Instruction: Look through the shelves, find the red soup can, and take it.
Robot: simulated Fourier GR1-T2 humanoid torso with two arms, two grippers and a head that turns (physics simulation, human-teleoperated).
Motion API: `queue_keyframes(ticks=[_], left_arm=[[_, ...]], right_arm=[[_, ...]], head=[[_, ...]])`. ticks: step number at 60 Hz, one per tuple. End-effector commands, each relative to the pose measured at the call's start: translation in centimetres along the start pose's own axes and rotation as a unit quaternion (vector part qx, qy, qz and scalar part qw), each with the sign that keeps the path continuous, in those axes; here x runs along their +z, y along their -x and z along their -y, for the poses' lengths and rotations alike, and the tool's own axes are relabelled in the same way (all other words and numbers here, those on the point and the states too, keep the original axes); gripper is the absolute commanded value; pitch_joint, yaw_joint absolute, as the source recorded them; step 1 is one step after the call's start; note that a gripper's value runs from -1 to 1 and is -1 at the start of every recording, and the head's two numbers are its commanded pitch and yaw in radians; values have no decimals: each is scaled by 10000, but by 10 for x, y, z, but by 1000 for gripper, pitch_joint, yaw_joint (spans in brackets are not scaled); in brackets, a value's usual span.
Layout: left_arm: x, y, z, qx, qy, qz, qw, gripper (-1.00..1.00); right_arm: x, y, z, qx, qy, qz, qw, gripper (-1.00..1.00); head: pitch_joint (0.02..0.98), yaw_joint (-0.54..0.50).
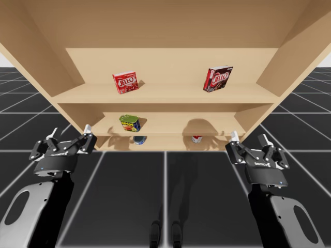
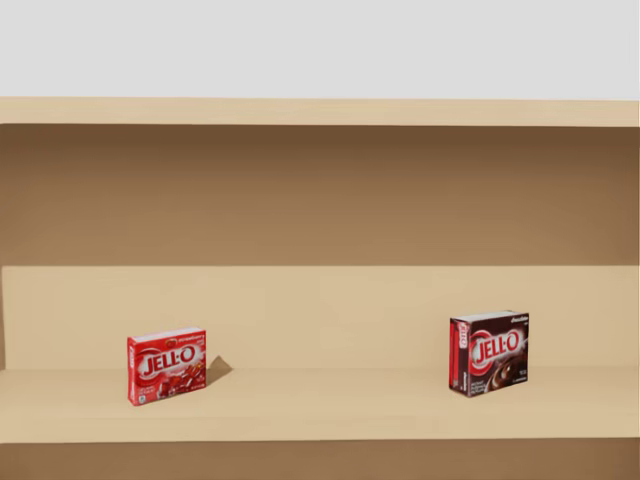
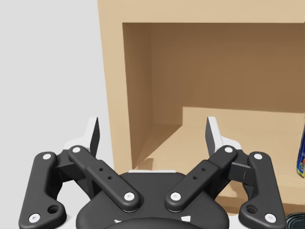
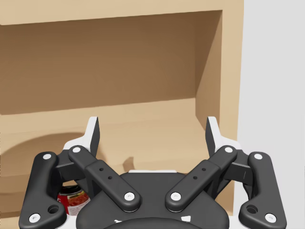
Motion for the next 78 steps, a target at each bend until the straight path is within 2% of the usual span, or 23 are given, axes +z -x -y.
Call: queue_keyframes(ticks=[1, 3, 9, 32, 39, 48, 57, 66, 78], left_arm=[[0, -1, -1, 68, 36, 47, 10000, -1000], [0, -1, -1, 69, 45, 53, 10000, -1000], [1, -1, -1, 66, 75, 62, 9999, -1000], [2, -2, 3, 48, 250, 36, 9997, -1000], [2, -2, 3, 35, 291, 30, 9996, -1000], [2, -2, 5, 21, 347, 31, 9994, -1000], [2, -2, 7, 12, 393, 29, 9992, -1000], [2, -2, 8, 4, 429, 28, 9991, -1000], [2, -2, 8, -4, 405, 24, 9992, -1000]], right_arm=[[2, 1, 0, -82, 89, 148, 9998, -1000], [2, 0, -1, 7, 84, 138, 9999, -1000], [0, 0, 0, 70, 86, 37, 9999, -1000], [-3, 0, 0, 142, 125, -71, 9998, -1000], [-3, 0, 0, 165, 121, -70, 9998, -1000], [-3, 1, -2, 323, 148, -54, 9994, -1000], [-3, 0, -3, 293, 149, -84, 9994, -1000], [-3, 0, -3, 257, 142, -106, 9995, -1000], [2, -5, -12, 53, 0, -358, 9993, -1000]], head=[[75, -22], [78, -22], [114, -24], [418, -48], [504, -92], [612, -181], [685, -246], [712, -271], [706, -269]])
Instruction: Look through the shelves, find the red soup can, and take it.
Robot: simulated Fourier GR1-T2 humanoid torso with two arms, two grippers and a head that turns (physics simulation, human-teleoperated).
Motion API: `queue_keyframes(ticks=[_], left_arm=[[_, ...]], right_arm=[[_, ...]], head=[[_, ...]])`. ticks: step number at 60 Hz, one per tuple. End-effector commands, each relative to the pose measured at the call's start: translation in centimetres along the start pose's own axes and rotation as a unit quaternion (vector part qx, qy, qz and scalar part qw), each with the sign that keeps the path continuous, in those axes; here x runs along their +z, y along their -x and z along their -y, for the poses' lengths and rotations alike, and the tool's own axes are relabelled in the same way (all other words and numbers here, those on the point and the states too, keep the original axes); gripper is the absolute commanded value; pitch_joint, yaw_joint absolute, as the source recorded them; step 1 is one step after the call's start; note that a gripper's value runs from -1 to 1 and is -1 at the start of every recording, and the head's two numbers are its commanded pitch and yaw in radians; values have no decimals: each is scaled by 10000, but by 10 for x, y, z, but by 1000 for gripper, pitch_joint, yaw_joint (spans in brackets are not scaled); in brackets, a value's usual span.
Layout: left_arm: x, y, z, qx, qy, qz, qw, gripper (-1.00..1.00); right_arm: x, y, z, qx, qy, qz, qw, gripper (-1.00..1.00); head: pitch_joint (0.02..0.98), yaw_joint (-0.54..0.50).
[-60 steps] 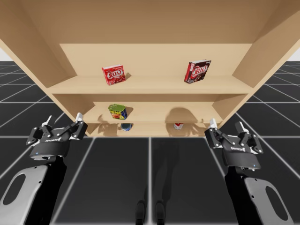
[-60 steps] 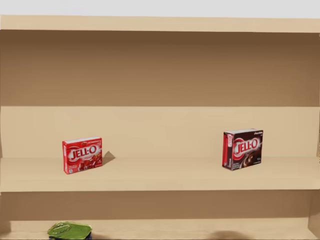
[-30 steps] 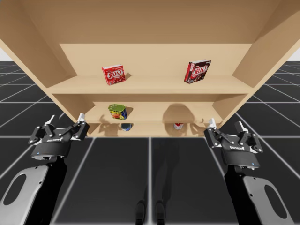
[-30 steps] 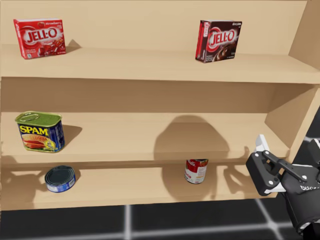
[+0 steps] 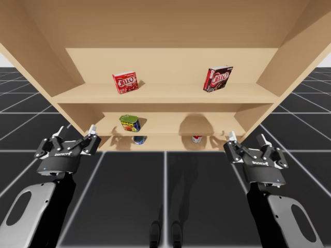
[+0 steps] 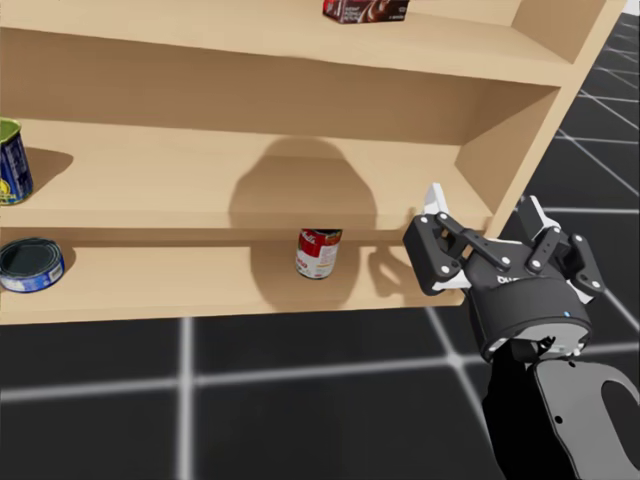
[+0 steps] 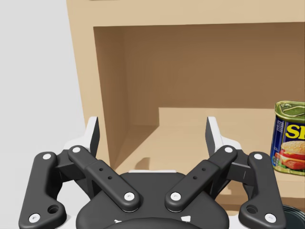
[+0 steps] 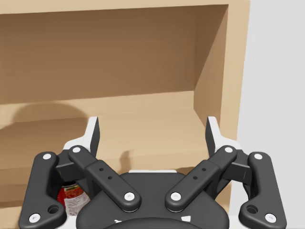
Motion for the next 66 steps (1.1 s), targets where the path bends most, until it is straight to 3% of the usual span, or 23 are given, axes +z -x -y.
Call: queue_keyframes(ticks=[1, 3, 6, 8, 13, 20, 27, 45, 66], left_arm=[[0, 0, 0, -6, -11, -5, 10000, -1000], [0, 0, 1, -8, -13, -7, 10000, -1000], [1, 0, 1, -11, -15, -12, 10000, -1000], [1, 1, 2, -14, -14, -16, 10000, -1000], [2, 1, 2, -20, -12, -27, 10000, -1000], [2, 2, 4, -27, 5, -36, 10000, -1000], [2, 2, 4, -29, 10, -33, 10000, -1000], [3, 2, 6, -54, 25, -25, 10000, -1000], [3, 2, 6, -67, 8, -21, 10000, -1000]], right_arm=[[5, -4, -6, -108, -119, -151, 9998, -1000], [9, -6, -8, -43, -123, -184, 9997, -1000], [15, -10, -10, -166, -276, -284, 9991, -1000], [17, -10, -10, -144, -314, -318, 9989, -1000], [28, -12, -12, -291, -630, -563, 9960, -1000], [38, -4, -18, -154, -953, -759, 9924, -1000], [44, 10, -26, -373, -1051, -913, 9896, -1000], [32, 42, -39, -306, -1334, -1506, 9791, -1000], [-7, 74, -52, -40, -1160, -1678, 9790, -1000]], head=[[705, -270], [702, -272], [699, -276], [698, -278], [695, -280], [694, -285], [695, -291], [703, -289], [710, -283]])
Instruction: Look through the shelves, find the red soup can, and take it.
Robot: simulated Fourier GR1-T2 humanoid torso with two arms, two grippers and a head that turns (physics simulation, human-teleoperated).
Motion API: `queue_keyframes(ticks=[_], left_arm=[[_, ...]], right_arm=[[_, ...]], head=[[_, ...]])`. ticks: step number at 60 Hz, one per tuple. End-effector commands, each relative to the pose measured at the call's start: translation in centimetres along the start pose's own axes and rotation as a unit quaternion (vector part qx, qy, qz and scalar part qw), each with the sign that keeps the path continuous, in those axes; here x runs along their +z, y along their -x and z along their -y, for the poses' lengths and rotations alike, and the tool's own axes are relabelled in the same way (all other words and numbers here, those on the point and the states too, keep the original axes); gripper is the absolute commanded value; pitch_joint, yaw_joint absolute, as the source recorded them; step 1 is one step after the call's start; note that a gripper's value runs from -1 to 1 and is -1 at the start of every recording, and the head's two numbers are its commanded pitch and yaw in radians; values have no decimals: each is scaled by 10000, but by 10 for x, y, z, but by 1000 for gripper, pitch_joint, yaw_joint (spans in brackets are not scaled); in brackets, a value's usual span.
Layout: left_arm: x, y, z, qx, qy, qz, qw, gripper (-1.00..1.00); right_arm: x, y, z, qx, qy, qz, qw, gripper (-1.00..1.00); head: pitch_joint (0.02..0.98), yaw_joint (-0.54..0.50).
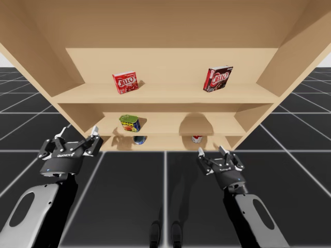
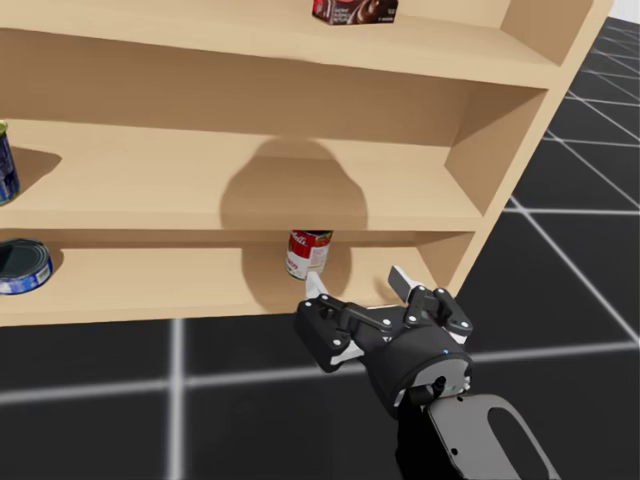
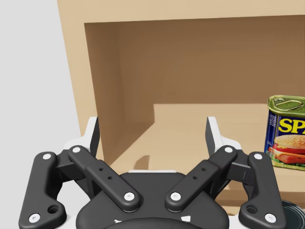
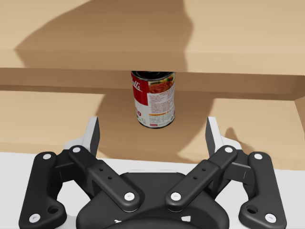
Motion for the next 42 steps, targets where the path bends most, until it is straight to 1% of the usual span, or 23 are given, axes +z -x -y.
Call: queue_keyframes(ticks=[1, 8, 12, 14, 17, 21, 24, 30, 32, 35, 37, 42], left_arm=[[1, 0, 0, -9, -15, 1, 10000, -1000], [0, 0, 0, -13, -9, -1, 10000, -1000], [0, 0, 0, -10, -13, -3, 10000, -1000], [1, 0, 0, -7, -15, -3, 10000, -1000], [1, 0, -1, -7, -18, -11, 10000, -1000], [1, 0, 0, -11, -17, -18, 10000, -1000], [1, 0, -1, -7, -18, -17, 10000, -1000], [1, -1, -1, -3, -25, -15, 10000, -1000], [1, -1, -1, 1, -31, -16, 10000, -1000], [1, -1, -1, 4, -34, -17, 10000, -1000], [1, -1, -1, 7, -40, -14, 10000, -1000], [1, -1, -1, 12, -45, -15, 10000, -1000]], right_arm=[[-24, 11, -2, 94, 101, -82, 9999, -1000], [-36, 13, -5, 220, 143, -86, 9996, -1000], [-45, 14, -8, 372, 195, -80, 9991, -1000], [-47, 13, -8, 360, 196, -91, 9991, -1000], [-55, 12, -9, 414, 290, -99, 9987, -1000], [-65, 12, -10, 437, 327, -99, 9985, -1000], [-72, 12, -11, 422, 328, -121, 9985, -1000], [-86, 14, -14, 538, 335, -100, 9979, -1000], [-94, 16, -15, 544, 393, -131, 9977, -1000], [-99, 18, -17, 563, 379, -170, 9976, -1000], [-103, 20, -18, 621, 390, -191, 9971, -1000], [-111, 24, -20, 653, 396, -263, 9967, -1000]], head=[[710, -282], [710, -282], [708, -281], [707, -281], [707, -279], [707, -277], [708, -277], [708, -273], [709, -271], [710, -271], [711, -269], [712, -266]])
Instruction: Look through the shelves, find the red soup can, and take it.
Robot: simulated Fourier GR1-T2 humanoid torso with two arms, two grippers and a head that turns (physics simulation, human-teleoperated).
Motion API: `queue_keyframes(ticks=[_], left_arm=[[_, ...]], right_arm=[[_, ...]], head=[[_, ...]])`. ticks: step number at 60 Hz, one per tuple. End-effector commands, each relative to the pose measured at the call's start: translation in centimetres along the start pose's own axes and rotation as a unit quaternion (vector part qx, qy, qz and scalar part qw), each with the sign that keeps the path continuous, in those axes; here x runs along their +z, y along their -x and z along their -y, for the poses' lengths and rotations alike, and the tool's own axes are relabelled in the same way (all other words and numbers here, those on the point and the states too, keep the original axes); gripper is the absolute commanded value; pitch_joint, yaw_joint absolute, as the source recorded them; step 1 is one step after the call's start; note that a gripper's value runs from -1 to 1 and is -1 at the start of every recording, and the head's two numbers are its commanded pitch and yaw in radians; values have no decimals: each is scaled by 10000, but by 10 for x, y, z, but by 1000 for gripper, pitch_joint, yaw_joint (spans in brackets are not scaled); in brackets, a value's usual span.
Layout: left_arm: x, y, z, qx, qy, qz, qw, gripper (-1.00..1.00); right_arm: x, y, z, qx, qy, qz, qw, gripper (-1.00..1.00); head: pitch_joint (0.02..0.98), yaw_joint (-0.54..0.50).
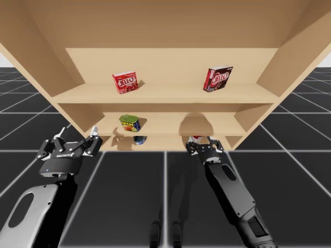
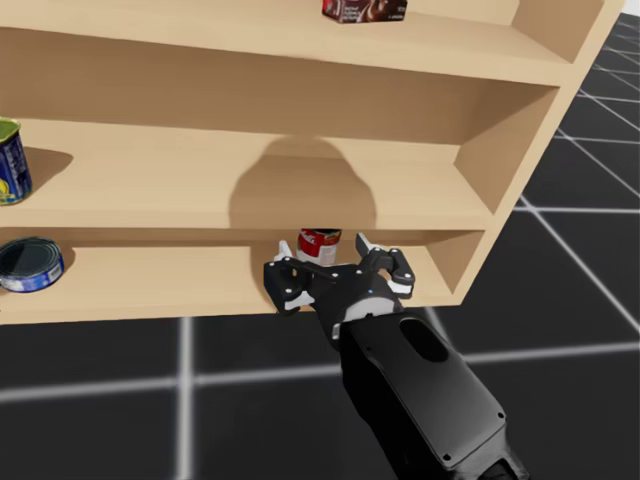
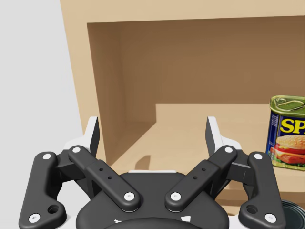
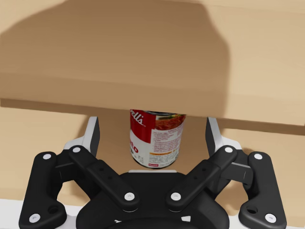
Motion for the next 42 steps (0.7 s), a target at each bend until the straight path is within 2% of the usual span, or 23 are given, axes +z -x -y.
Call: queue_keyframes(ticks=[1, 13, 23, 26, 29, 30, 31, 32, 33, 34, 42], left_arm=[[0, 0, -1, 7, -11, -2, 10000, -1000], [0, 0, -1, 15, -6, 0, 10000, -1000], [0, 0, -1, 12, -1, -3, 10000, -1000], [0, 0, -1, 10, -2, -5, 10000, -1000], [0, 0, -1, 12, -2, -5, 10000, -1000], [0, 0, -1, 11, -2, -6, 10000, -1000], [0, 0, -1, 10, -1, -7, 10000, -1000], [0, 0, -1, 9, 0, -8, 10000, -1000], [0, 0, -1, 8, 0, -8, 10000, -1000], [0, 0, -1, 6, 1, -7, 10000, -1000], [-1, 0, -2, 9, -1, -5, 10000, -1000]], right_arm=[[-22, 7, -6, 126, 62, -100, 9999, -1000], [-40, 13, -5, 147, 248, -210, 9994, -1000], [-48, 16, -2, 120, 345, -285, 9989, -1000], [-49, 18, -2, 180, 360, -294, 9988, -1000], [-49, 20, -2, 163, 284, -288, 9990, -970], [-49, 21, -1, 220, 285, -237, 9991, -763], [-49, 21, -2, 229, 318, -195, 9990, -329], [-49, 22, -2, 227, 333, -165, 9991, 746], [-49, 22, -2, 226, 341, -163, 9990, 816], [-49, 23, -1, 216, 348, -160, 9990, 1000], [-45, 21, 5, 156, 410, -116, 9990, 1000]], head=[[712, -265], [710, -260], [707, -259], [706, -259], [705, -259], [705, -259], [705, -259], [705, -259], [705, -259], [704, -260], [701, -257]])
